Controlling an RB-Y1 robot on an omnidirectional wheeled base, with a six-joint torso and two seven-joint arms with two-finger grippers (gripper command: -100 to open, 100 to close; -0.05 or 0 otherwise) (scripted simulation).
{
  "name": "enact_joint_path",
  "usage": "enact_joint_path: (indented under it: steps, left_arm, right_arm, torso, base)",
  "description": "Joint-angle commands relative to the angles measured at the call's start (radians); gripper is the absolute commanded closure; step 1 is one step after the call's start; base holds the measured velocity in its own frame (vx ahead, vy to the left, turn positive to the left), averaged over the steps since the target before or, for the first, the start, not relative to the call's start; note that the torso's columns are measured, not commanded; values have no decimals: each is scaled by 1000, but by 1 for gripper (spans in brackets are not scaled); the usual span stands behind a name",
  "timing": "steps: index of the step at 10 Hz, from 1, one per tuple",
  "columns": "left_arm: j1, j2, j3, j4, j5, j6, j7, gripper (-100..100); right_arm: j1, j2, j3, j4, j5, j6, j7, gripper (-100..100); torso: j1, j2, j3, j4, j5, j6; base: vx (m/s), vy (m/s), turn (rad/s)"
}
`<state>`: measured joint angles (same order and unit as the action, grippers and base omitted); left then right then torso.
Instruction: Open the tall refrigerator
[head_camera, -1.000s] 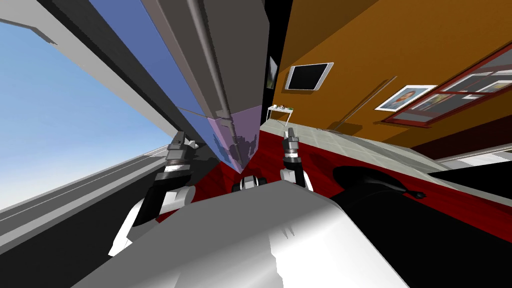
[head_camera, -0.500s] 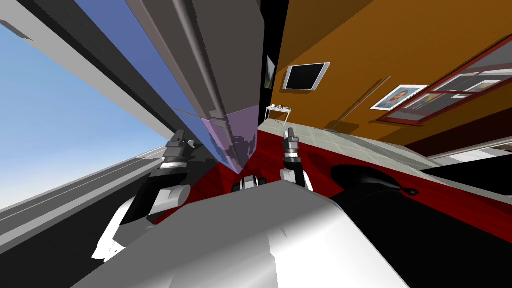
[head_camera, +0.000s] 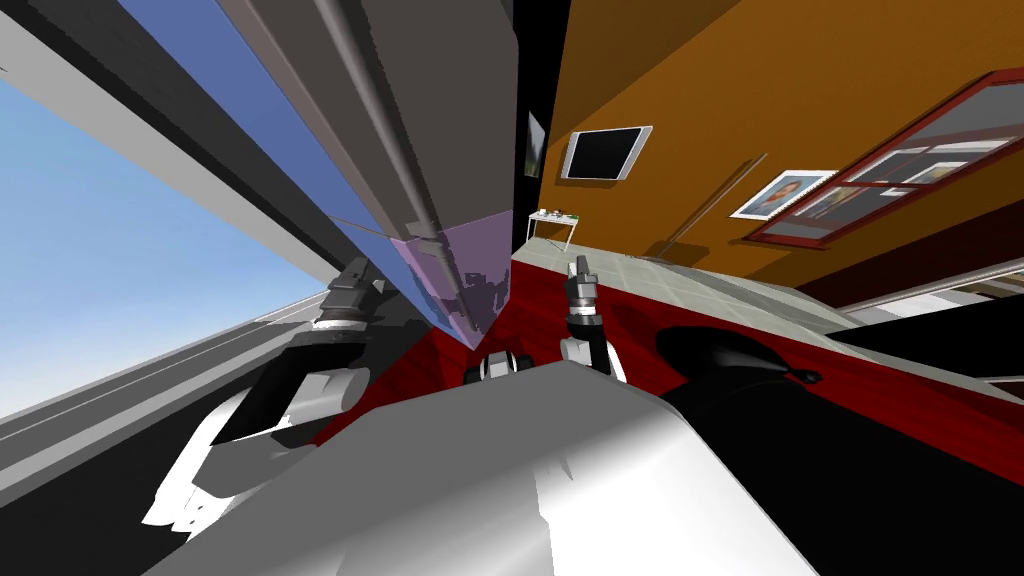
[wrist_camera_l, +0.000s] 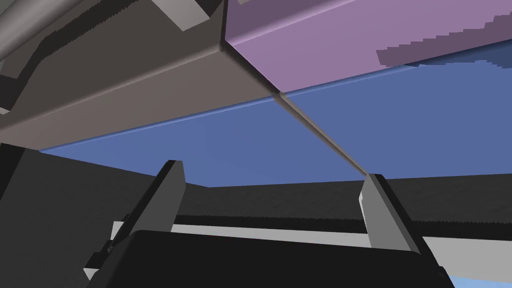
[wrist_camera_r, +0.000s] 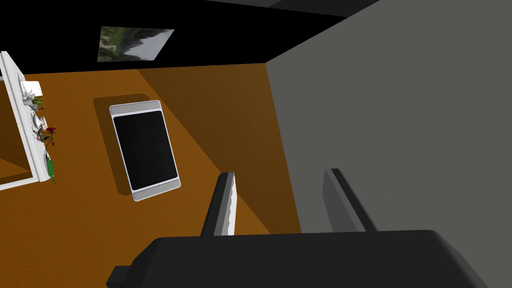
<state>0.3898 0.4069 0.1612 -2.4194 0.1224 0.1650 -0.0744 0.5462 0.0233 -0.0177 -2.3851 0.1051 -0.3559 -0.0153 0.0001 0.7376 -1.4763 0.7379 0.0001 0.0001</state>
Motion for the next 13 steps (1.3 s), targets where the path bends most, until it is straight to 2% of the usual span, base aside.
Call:
enact_joint_path:
  steps: [1, 2, 3, 4, 5, 7, 8, 9, 10, 11, 12, 13]
  left_arm:
    - [-13, 37, 24, -6, 18, 70, 10, -100]
    - [-23, 62, 39, -7, 30, 105, 16, -100]
    - [-23, 62, 39, -7, 30, 115, 16, -100]
    - [-34, 88, 55, -7, 43, 154, 22, -100]
    - [-34, 88, 55, -7, 43, 159, 22, -100]
    - [-56, 140, 86, -5, 67, 227, 34, -100]
    - [-56, 140, 86, -5, 67, 249, 34, -100]
    - [-66, 167, 102, -3, 79, 288, 40, -100]
    - [-66, 167, 102, -3, 79, 293, 40, -100]
    - [-77, 193, 117, -2, 91, 334, 47, -100]
    - [-77, 193, 117, -2, 91, 338, 47, -100]
    - [-87, 220, 132, 0, 103, 377, 53, -100]
  right_arm:
    - [0, 0, 0, 0, 0, 0, 0, 0]
    - [0, 0, 0, 0, 0, 0, 0, 0]
    - [0, 0, 0, 0, 0, 0, 0, 0]
    - [0, 0, 0, 0, 0, 0, 0, 0]
    - [0, 0, 0, 0, 0, 0, 0, 0]
    - [0, 0, 0, 0, 0, 0, 0, 0]
    - [0, 0, 0, 0, 0, 0, 0, 0]
    - [0, 0, 0, 0, 0, 0, 0, 0]
    - [0, 0, 0, 0, 0, 0, 0, 0]
    - [0, 0, 0, 0, 0, 0, 0, 0]
    - [0, 0, 0, 0, 0, 0, 0, 0]
    - [0, 0, 0, 0, 0, 0, 0, 0]
  torso:
    - [-1, 0, 0, 0, 0, 0]
    - [0, 1, 0, 0, 0, 0]
    - [0, 0, 0, 0, 0, 0]
    - [1, 0, 0, 0, 0, 0]
    - [0, 1, 0, 0, 0, 0]
    - [0, 0, 0, 0, 0, 0]
    - [-1, 0, 0, 0, 0, 0]
    - [0, 0, 0, 0, 0, 0]
    - [0, 0, 0, 0, 0, 0]
    - [1, 1, 1, 0, 0, 0]
    - [0, 1, 0, 0, 0, 0]
    - [0, 1, 0, 0, 0, 0]
  base:
    - [6, -47, -25]
    - [10, -50, -48]
    - [8, -41, -24]
    - [5, -45, -44]
    - [8, -39, -23]
    - [8, -53, -62]
    - [14, -51, -25]
    - [13, -50, -54]
    - [7, -40, -26]
    - [12, -43, -50]
    - [8, -35, -24]
    - [10, -47, -33]
